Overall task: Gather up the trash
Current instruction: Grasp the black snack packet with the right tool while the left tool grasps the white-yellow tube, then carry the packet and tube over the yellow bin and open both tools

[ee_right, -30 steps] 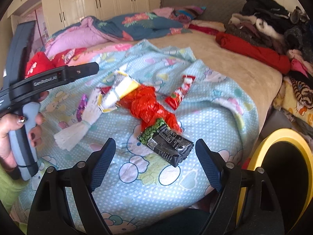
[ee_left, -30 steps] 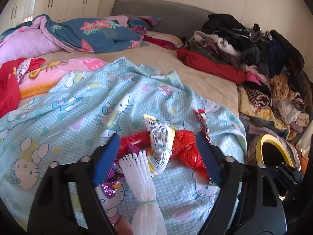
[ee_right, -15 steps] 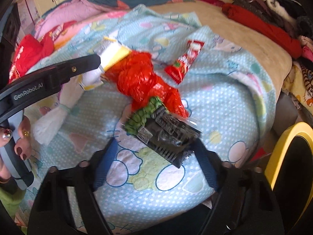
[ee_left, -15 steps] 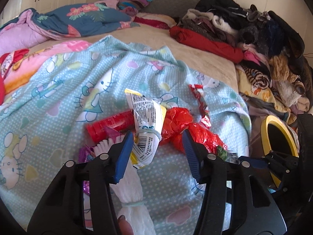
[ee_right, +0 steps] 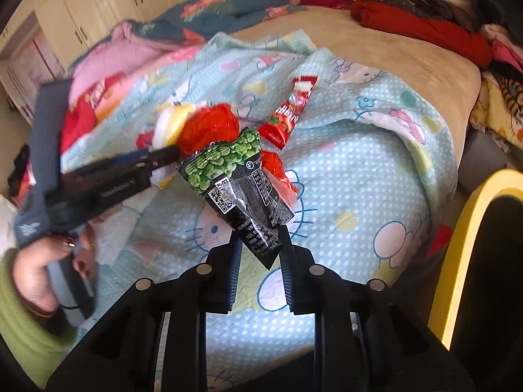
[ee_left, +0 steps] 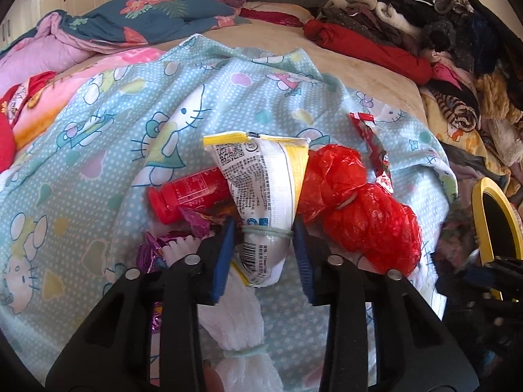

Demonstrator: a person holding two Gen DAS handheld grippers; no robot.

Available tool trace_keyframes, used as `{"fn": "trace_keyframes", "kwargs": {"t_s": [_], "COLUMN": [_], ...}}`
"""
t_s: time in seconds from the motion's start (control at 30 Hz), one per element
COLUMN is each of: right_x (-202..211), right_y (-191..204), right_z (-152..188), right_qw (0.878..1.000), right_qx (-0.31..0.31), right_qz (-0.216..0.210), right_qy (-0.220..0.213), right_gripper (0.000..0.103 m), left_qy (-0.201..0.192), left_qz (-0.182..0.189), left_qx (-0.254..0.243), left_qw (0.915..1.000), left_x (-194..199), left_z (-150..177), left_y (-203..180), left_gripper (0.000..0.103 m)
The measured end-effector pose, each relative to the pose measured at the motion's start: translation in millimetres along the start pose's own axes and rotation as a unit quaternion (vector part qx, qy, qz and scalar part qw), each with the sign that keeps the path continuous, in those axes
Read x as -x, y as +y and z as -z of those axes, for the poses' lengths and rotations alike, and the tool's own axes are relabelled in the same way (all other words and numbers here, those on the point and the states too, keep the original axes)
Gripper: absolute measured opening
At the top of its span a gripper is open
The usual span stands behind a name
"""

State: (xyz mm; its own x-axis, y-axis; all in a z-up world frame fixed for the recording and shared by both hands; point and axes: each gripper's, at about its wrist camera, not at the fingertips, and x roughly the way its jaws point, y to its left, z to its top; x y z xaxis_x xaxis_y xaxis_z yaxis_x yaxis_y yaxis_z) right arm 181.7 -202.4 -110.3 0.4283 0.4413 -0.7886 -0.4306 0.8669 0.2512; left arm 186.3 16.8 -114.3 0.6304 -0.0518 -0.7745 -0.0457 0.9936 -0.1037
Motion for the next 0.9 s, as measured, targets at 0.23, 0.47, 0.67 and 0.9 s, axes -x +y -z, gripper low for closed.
{"fn": "trace_keyframes", "kwargs": {"t_s": [0.23, 0.47, 0.67, 0.9], "right_x": [16, 30, 41, 57], "right_y": [-9, -4, -3, -5], "right_z": [5, 3, 3, -1], "right_qw": [0.999, 0.998, 0.997, 0.995], "right_qx": [-0.024, -0.013, -0.008, -0.012], "right_qz": [-0.022, -0.018, -0.022, -0.024], "right_qy": [-0.025, -0.060, -0.077, -0.097], "right_gripper": [0.022, 0.022, 0.022, 0.022], "left_qy": [-0.035, -0.071, -0.099, -0.116], "left_qz": [0.042, 0.093, 0.118, 0.131], "left_qx": [0.031, 0.051, 0.044, 0.034], "left_qw": [0.9980, 0.9919, 0.9871, 0.9840], "left_x": [20, 46, 68, 87], "left_z": [0, -11, -19, -26], "left_y": [5, -2, -15, -29], "left_gripper": [0.021, 0.021, 0.021, 0.021]}}
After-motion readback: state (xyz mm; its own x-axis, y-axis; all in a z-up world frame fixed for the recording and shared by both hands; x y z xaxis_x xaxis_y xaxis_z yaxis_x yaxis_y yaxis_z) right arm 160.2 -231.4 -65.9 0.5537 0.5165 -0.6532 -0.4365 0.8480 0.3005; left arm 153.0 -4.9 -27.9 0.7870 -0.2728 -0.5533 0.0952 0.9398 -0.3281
